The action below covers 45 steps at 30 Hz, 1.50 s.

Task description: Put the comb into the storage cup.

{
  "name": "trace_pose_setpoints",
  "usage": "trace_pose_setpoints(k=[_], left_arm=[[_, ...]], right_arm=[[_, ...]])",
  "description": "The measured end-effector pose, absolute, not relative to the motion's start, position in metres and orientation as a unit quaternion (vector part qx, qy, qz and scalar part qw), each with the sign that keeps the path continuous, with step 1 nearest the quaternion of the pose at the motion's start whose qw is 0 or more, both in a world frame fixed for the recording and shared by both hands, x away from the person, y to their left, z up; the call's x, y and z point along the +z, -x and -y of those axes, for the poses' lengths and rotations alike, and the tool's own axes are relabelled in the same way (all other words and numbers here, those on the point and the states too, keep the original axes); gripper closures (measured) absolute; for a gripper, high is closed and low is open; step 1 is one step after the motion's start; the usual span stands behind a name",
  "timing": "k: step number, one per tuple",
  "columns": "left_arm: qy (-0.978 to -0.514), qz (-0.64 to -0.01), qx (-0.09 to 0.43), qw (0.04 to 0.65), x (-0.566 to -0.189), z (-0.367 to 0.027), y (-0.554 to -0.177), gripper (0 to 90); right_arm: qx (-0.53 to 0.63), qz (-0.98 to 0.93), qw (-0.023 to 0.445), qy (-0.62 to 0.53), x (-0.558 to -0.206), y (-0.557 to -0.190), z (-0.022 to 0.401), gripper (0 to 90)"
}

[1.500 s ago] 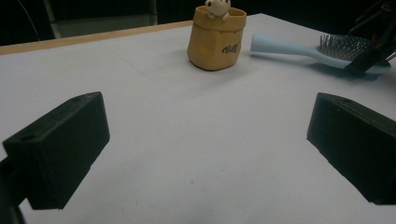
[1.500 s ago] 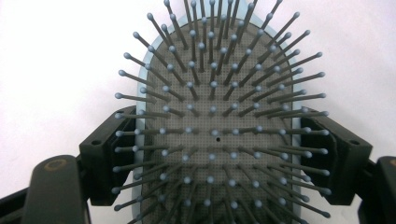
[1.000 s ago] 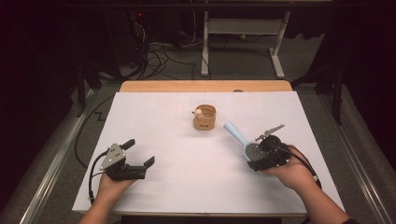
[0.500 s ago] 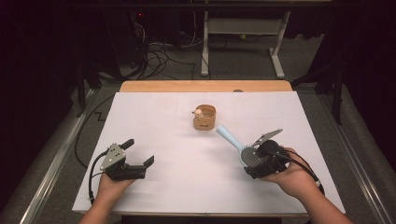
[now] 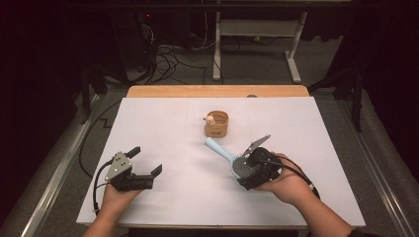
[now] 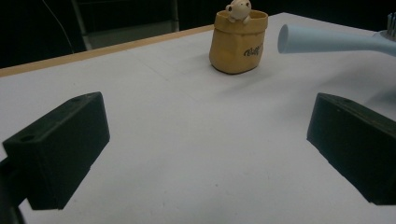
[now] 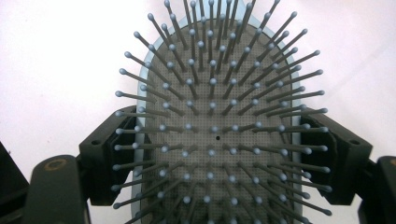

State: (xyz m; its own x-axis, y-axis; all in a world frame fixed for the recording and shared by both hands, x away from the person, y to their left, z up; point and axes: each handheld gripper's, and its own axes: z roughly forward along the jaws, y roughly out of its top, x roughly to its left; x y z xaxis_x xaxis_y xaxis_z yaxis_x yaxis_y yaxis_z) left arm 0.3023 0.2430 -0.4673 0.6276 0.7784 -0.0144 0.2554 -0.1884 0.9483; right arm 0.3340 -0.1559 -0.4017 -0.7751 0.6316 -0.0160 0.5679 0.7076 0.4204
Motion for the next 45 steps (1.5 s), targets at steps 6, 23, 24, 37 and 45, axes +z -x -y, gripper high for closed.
trace_pose_setpoints(k=[6,23,24,37,45], left_arm=[[-0.733,-0.352,0.248,0.526,-0.467,-0.243,-0.302,0.0],[-0.739,-0.344,0.256,0.519,-0.468,-0.239,-0.302,0.0],[-0.74,-0.344,0.256,0.519,-0.468,-0.239,-0.301,0.0],[-0.746,-0.334,0.278,0.505,-0.468,-0.232,-0.298,0.0],[-0.758,-0.316,0.294,0.489,-0.469,-0.221,-0.294,0.0]], right_arm=[[0.199,-0.929,0.074,-0.304,-0.411,-0.338,0.138,20.7],[0.196,-0.945,0.064,-0.252,-0.423,-0.343,0.102,20.7],[0.193,-0.947,0.064,-0.249,-0.423,-0.343,0.1,20.7],[0.192,-0.953,0.062,-0.225,-0.419,-0.348,0.082,20.6],[0.194,-0.954,0.064,-0.219,-0.413,-0.349,0.082,20.6]])
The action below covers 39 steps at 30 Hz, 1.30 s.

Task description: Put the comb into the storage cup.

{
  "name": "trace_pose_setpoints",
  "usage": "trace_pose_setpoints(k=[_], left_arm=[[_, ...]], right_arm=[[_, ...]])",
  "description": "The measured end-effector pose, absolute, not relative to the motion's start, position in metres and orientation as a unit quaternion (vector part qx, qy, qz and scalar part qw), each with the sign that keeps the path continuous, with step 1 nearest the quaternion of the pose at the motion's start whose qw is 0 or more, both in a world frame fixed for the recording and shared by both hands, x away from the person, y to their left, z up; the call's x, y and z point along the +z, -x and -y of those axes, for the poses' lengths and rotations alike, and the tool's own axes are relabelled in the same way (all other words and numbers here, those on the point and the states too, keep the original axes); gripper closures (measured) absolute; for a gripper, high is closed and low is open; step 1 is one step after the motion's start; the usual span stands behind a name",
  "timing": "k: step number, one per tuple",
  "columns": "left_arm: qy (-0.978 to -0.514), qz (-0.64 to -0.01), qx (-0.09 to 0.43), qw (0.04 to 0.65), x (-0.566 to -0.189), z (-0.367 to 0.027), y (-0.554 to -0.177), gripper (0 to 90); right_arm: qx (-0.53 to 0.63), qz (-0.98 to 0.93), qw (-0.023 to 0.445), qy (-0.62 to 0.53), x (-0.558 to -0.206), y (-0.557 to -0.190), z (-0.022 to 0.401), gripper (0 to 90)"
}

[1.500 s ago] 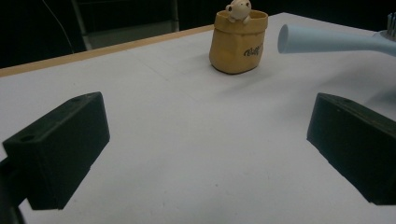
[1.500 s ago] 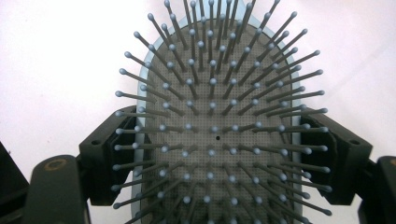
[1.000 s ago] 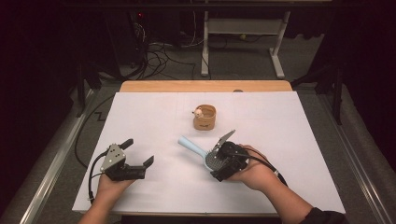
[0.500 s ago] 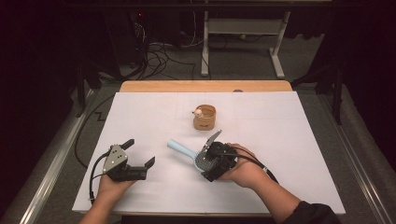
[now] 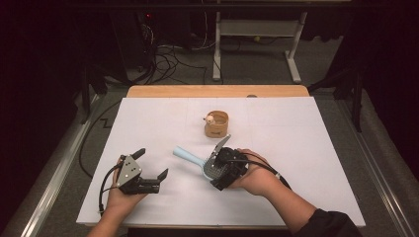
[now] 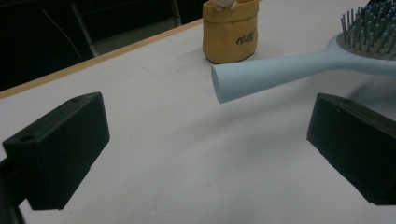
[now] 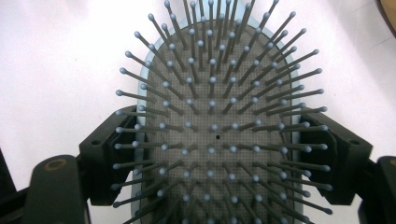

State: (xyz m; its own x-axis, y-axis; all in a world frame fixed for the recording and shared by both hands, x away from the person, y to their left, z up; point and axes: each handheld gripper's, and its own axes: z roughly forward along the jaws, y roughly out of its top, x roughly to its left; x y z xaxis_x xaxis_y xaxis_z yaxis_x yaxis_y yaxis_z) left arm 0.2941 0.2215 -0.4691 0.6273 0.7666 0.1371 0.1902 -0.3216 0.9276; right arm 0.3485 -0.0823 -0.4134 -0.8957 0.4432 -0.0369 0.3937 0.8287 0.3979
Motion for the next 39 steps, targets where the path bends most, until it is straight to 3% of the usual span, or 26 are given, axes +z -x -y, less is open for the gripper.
trace_pose_setpoints(k=[39], left_arm=[[-0.794,-0.247,0.382,0.404,-0.477,-0.195,-0.28,0.0]], right_arm=[[0.193,-0.955,0.065,-0.215,-0.415,-0.353,0.079,20.6]])
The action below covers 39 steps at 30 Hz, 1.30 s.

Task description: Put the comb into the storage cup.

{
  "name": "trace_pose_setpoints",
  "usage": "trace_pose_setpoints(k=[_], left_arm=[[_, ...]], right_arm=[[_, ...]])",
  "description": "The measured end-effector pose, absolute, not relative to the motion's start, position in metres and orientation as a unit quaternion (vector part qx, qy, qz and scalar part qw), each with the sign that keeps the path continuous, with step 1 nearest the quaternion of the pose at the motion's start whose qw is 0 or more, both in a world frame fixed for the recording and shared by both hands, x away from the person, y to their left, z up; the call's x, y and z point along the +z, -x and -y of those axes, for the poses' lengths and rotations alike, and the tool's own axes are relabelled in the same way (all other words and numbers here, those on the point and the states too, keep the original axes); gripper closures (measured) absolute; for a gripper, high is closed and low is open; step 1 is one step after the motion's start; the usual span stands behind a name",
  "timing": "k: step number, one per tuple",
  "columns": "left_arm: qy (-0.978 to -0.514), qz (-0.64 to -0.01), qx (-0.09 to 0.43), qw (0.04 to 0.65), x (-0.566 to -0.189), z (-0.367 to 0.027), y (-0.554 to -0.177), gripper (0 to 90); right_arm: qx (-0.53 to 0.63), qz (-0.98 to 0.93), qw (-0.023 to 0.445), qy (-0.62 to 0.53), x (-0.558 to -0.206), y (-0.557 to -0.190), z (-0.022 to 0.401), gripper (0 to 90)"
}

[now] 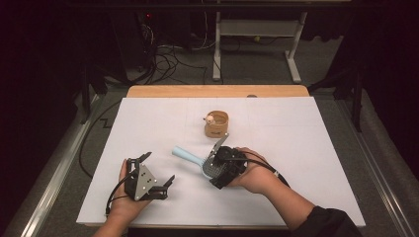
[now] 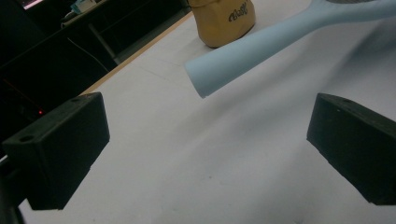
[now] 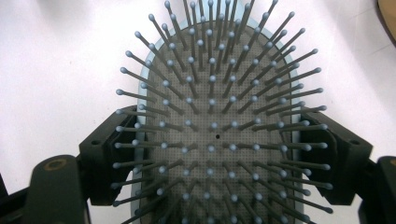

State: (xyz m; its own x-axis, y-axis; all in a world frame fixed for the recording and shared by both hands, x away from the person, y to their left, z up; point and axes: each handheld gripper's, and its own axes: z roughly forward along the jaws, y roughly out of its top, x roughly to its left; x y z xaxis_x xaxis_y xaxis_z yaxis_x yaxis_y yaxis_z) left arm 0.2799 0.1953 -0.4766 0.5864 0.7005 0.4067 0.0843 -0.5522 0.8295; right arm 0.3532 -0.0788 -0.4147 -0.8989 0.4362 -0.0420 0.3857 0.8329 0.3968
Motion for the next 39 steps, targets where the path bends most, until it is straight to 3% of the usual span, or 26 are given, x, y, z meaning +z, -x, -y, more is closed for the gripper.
trace_pose_setpoints(k=[39], left_arm=[[-0.798,-0.227,0.412,0.377,-0.4806,-0.1866,-0.279,0.3]], right_arm=[[0.192,-0.956,0.069,-0.209,-0.4117,-0.3511,0.0728,20.6]])
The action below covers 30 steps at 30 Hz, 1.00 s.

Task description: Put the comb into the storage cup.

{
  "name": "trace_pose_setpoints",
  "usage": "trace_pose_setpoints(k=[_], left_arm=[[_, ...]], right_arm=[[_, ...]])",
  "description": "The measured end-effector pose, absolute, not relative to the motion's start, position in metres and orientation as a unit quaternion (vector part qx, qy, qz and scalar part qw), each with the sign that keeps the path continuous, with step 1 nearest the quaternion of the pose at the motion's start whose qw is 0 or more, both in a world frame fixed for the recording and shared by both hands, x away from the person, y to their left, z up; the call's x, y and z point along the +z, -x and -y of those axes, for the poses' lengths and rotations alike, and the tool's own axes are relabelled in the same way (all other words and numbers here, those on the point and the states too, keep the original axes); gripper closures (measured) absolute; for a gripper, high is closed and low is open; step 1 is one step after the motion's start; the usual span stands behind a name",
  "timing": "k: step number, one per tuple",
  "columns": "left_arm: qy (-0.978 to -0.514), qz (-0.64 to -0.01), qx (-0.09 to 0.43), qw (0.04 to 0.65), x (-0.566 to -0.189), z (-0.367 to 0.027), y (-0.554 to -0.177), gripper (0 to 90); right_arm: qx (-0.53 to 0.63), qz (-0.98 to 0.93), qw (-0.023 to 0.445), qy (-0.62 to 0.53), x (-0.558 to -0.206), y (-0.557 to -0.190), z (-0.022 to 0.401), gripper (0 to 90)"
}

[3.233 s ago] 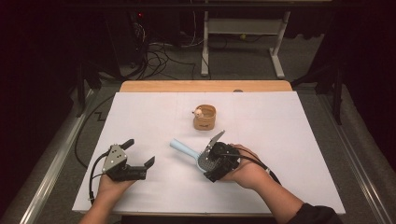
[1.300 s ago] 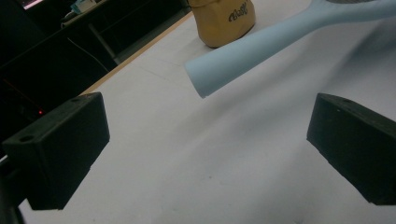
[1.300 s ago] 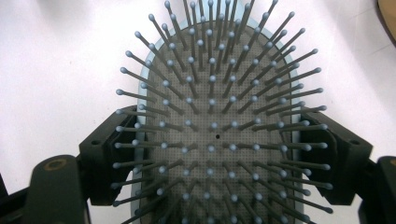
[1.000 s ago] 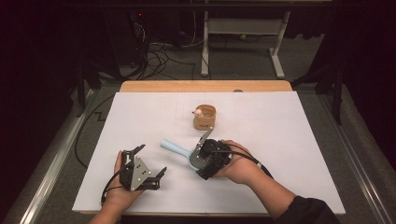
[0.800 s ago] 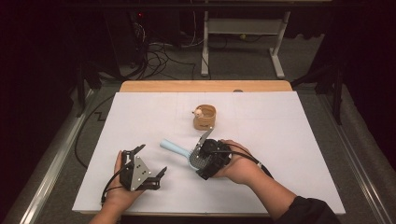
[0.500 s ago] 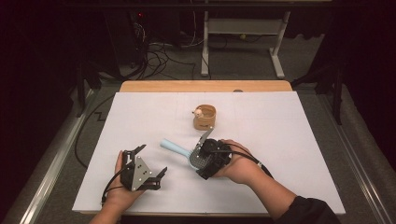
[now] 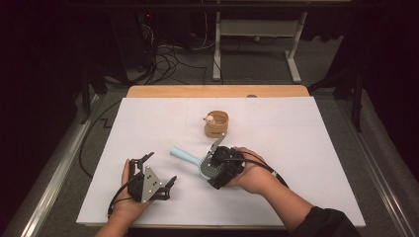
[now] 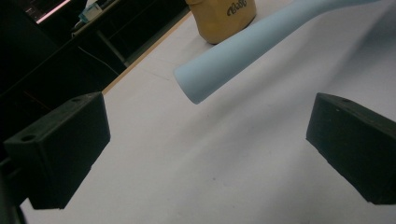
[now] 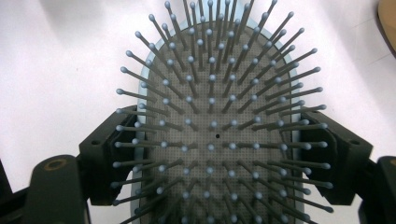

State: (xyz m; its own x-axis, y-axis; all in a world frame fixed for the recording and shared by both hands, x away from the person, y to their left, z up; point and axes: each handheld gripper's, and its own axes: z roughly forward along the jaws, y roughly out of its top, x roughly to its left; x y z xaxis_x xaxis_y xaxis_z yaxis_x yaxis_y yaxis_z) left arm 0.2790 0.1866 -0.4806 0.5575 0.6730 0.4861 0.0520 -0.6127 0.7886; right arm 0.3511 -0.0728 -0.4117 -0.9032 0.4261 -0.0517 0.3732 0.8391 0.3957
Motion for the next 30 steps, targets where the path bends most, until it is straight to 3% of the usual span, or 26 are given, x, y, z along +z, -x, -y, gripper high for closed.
trace_pose_setpoints(k=[30], left_arm=[[-0.803,-0.207,0.436,0.35,-0.482,-0.179,-0.277,1.5]], right_arm=[[0.188,-0.96,0.063,-0.196,-0.411,-0.351,0.06,20.6]])
